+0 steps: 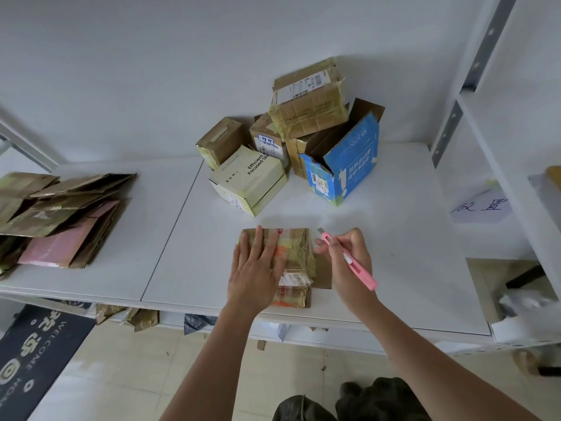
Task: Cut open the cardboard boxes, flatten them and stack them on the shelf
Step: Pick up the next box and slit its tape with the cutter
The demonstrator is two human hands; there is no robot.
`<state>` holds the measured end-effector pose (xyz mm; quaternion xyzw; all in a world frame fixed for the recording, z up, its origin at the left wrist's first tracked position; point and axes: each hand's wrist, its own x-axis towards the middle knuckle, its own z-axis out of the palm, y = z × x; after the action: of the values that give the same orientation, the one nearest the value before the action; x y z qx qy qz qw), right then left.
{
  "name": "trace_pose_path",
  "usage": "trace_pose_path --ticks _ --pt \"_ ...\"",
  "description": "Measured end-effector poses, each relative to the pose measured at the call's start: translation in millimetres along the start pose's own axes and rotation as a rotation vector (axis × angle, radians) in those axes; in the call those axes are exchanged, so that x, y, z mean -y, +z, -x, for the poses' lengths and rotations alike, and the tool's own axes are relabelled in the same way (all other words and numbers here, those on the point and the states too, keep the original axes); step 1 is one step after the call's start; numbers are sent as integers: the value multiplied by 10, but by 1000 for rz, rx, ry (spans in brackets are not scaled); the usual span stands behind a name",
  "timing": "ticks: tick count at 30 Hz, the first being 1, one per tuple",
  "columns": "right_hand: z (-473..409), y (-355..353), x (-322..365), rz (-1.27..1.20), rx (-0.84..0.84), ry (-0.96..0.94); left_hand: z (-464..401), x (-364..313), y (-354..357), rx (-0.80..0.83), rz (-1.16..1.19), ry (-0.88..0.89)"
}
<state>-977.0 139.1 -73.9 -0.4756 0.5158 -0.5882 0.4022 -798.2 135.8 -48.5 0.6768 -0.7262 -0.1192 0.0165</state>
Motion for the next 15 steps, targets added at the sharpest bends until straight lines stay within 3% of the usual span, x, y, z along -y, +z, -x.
trace_pose_path --ticks 15 --pt "-112 -15 112 261 199 -96 -77 119 -11 141 130 18"
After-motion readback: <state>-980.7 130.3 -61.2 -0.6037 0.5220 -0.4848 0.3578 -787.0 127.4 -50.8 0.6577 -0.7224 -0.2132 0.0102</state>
